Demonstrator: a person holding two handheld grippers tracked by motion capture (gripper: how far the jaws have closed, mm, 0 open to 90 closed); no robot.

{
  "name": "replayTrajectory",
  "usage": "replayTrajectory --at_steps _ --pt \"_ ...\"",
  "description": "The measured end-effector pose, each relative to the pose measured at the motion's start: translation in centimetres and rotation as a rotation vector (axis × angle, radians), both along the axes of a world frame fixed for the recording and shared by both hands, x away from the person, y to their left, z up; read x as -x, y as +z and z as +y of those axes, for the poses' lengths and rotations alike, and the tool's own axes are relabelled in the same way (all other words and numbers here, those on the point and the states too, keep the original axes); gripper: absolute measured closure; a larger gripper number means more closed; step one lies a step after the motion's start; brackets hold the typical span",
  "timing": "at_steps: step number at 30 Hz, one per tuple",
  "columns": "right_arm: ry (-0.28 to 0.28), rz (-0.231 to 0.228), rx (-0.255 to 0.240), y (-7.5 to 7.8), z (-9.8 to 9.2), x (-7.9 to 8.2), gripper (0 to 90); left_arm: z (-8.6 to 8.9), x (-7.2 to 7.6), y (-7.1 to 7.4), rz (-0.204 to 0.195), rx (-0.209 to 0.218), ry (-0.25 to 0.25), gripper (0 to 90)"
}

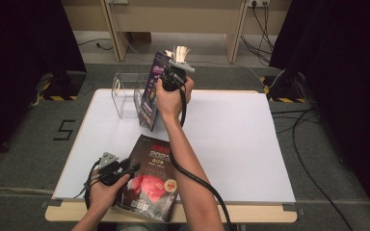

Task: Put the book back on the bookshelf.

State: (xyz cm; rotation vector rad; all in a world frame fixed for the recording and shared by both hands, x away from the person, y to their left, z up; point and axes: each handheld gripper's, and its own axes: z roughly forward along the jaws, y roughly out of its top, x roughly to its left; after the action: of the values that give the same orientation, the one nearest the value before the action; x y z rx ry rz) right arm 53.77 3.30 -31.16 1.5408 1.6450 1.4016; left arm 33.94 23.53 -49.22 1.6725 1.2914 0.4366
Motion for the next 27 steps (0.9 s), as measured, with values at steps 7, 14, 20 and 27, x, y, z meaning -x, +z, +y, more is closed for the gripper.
replayTrajectory --at_steps 7,14,20,27 --pt "0.051 0.035 -0.02 0.4 0.0 0.0 84.0 -0.1 0.0 0.0 -0.001 0.0 -0.001 48.7" --pt "0.11 -0.015 -0.052 0.6 1.1 0.3 84.4 0.1 0.0 0.1 -0.002 0.001 0.002 48.7" --pt "0.096 -0.094 -0.059 0.8 2.4 0.3 84.5 0.4 0.0 0.1 -0.003 0.005 0.005 48.8" --pt "0.05 -0.185 -0.083 2.2 2.7 -0.9 84.5 0.5 0.0 0.2 -0.004 0.011 0.006 48.8"
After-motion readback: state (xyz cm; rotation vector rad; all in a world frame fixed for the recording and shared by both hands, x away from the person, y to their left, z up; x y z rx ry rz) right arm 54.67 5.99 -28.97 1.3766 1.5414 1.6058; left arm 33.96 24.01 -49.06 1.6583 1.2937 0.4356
